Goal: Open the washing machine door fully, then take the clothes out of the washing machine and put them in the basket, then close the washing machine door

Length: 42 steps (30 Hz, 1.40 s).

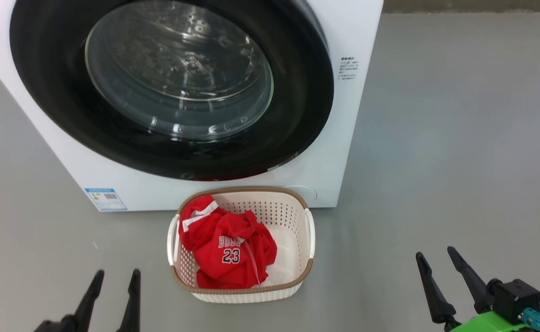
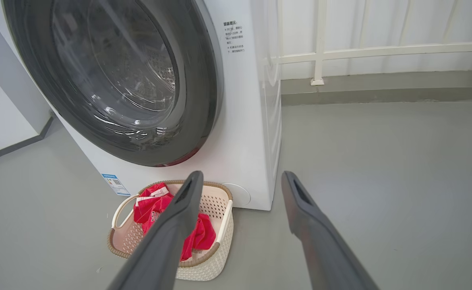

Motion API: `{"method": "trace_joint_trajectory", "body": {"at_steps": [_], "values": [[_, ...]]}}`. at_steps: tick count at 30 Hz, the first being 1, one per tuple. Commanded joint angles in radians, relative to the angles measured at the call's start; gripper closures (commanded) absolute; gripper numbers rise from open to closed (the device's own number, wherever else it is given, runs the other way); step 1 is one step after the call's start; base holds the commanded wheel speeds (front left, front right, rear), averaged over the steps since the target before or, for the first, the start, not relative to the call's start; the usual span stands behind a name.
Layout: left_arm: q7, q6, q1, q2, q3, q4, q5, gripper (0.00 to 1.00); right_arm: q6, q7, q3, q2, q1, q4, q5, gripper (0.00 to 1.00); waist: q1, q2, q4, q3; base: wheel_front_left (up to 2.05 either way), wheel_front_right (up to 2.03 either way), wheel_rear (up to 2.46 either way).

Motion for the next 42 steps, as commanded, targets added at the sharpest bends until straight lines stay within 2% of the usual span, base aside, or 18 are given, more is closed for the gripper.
{"method": "trace_joint_trajectory", "body": {"at_steps": [1,30,31,37,42], "values": [[-0.009,-0.006,0.002,0.020,0.042,-0.021,0.004,0.00,-0.004,-0.004,0.013,-0.011,0.002,-0.026,0.000,0.00,0.0000,-0.0001,-0.010,-0.014,0.00,0.00,0.00],[-0.009,-0.006,0.059,0.006,0.067,-0.058,0.032,0.00,-0.004,-0.004,-0.021,-0.007,0.066,-0.046,-0.007,0.00,0.0000,-0.0001,-0.007,-0.050,0.00,0.00,0.00],[0.000,0.000,0.076,-0.003,0.029,-0.029,0.024,1.00,0.000,0.000,-0.039,0.007,0.081,-0.021,-0.003,1.00,0.0000,-0.0001,-0.007,-0.050,0.00,0.00,0.00],[0.011,0.001,0.079,-0.028,0.018,0.027,0.007,1.00,0.000,0.007,-0.027,0.026,0.079,0.035,0.012,1.00,0.0000,-0.0001,-0.007,-0.050,0.00,0.00,0.00],[0.026,0.001,0.072,-0.029,0.022,0.026,-0.046,1.00,0.000,0.021,-0.032,0.027,0.071,0.031,0.063,1.00,0.0022,-0.0001,-0.009,-0.053,0.00,0.00,0.00]]}}
